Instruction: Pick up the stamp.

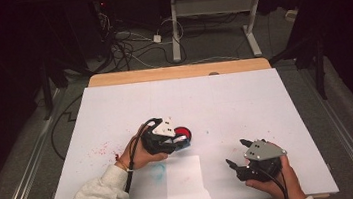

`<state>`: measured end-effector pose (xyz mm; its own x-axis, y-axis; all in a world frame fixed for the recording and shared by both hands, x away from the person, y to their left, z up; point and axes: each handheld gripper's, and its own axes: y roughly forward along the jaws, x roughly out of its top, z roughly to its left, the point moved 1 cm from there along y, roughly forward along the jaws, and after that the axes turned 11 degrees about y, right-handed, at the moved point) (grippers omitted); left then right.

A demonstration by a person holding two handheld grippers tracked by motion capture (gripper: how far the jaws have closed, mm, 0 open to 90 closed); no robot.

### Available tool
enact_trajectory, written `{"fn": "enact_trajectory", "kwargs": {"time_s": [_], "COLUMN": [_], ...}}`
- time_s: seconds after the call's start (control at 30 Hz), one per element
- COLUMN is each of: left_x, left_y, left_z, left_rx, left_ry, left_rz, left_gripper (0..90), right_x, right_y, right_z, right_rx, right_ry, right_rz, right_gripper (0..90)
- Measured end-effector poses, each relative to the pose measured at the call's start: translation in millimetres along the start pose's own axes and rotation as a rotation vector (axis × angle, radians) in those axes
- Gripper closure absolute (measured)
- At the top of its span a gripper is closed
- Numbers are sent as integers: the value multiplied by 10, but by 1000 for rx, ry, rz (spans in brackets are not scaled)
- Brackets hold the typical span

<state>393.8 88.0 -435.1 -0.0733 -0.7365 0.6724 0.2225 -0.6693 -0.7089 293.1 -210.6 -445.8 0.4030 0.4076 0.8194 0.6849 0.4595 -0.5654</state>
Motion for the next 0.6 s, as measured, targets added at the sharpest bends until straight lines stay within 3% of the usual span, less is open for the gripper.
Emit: {"fn": "enact_trajectory", "kwargs": {"time_s": [0.6], "left_x": [-132], "left_y": [-463], "left_z": [-114], "left_rx": [101], "left_ry": [-109], "left_rz": [-136], "left_gripper": [682], "right_x": [32], "right_y": [37], "right_z": [-7], "right_rx": [-13], "right_ry": [9], "right_rz": [-35], "right_gripper": [255]}}
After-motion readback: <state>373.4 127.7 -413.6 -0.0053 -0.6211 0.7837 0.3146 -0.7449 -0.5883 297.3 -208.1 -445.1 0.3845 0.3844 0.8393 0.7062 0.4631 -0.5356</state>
